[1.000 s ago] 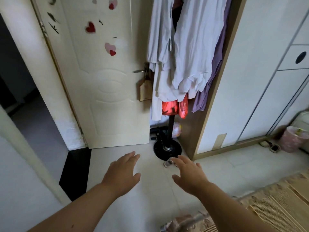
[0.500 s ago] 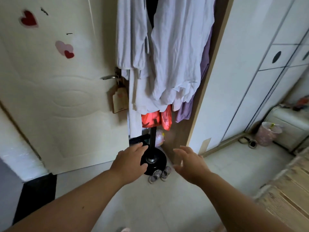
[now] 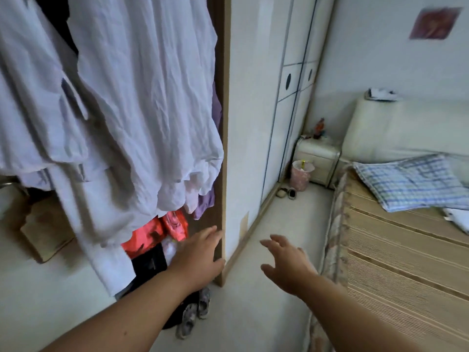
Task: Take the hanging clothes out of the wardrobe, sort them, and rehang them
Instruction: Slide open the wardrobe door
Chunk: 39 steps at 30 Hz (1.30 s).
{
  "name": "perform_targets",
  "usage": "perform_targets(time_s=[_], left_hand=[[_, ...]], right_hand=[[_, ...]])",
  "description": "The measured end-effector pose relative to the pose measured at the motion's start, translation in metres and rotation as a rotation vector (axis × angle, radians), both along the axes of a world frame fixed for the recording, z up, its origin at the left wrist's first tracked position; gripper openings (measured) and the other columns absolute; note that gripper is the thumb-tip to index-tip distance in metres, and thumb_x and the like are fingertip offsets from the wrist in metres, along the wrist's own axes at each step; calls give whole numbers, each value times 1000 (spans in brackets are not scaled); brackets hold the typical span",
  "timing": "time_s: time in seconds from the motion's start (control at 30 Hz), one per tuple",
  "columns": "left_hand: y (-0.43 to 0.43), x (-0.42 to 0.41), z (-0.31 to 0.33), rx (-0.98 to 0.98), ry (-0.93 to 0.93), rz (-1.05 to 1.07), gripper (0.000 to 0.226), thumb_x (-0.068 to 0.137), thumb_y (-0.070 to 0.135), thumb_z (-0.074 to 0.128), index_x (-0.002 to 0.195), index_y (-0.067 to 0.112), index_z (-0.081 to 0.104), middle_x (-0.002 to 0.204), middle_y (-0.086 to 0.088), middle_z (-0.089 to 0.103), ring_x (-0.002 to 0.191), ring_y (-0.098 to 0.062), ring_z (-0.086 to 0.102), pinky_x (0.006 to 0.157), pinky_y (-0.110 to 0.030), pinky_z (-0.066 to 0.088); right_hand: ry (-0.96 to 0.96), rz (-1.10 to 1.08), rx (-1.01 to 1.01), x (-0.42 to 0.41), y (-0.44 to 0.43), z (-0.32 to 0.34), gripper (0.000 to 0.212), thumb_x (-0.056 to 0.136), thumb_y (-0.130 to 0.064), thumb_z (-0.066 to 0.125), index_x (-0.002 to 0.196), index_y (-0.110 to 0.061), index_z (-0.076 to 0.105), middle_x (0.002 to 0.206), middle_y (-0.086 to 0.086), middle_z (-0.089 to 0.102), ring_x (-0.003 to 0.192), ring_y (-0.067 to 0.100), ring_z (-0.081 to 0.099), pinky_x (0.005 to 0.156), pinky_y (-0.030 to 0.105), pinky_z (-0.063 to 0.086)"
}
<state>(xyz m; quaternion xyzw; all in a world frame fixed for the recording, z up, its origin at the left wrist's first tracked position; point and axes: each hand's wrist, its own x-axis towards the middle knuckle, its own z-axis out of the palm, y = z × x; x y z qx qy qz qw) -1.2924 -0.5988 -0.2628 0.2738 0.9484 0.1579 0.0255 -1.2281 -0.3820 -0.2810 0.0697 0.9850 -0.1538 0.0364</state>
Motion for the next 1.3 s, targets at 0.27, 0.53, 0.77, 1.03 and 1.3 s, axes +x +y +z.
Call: perform_targets(time_s=[0.27, 0.53, 0.77, 1.03, 1.3], left_hand=[[97, -86, 3, -2, -6, -196, 68, 84, 39, 54, 146, 31, 28, 156, 6, 21, 142, -10, 22, 113, -35, 26], [242, -180, 11, 11, -1, -257, 65, 89, 39, 47, 148, 29, 23, 156, 9, 17, 142, -8, 19, 111, -30, 22], [342, -248, 17, 22, 2, -233, 64, 88, 38, 47, 148, 29, 25, 157, 8, 18, 142, -11, 20, 111, -31, 23], [423, -334, 3, -5, -9, -277, 64, 88, 39, 48, 148, 28, 26, 157, 5, 19, 142, -13, 21, 113, -35, 25], [507, -466, 3, 27, 5, -297, 63, 88, 36, 48, 147, 29, 26, 156, 8, 19, 142, -10, 20, 112, -33, 24]], right_hand=[[32, -211, 8, -50, 84, 1, 61, 85, -46, 55, 140, -38, 32, 153, -5, 25, 127, 19, 46, 107, 42, 29], [40, -231, 83, -140, 225, 14, 60, 85, -46, 52, 141, -36, 31, 151, -3, 26, 128, 23, 43, 106, 42, 31], [11, -193, 122, -211, 318, 17, 60, 86, -46, 51, 141, -36, 30, 151, -3, 26, 129, 23, 42, 105, 44, 31], [7, -204, 92, -284, 390, 3, 59, 86, -45, 52, 141, -36, 32, 152, -4, 26, 131, 21, 40, 106, 44, 29], [18, -206, 136, -418, 474, 8, 58, 87, -44, 51, 141, -34, 32, 150, -4, 27, 131, 20, 37, 107, 41, 28]])
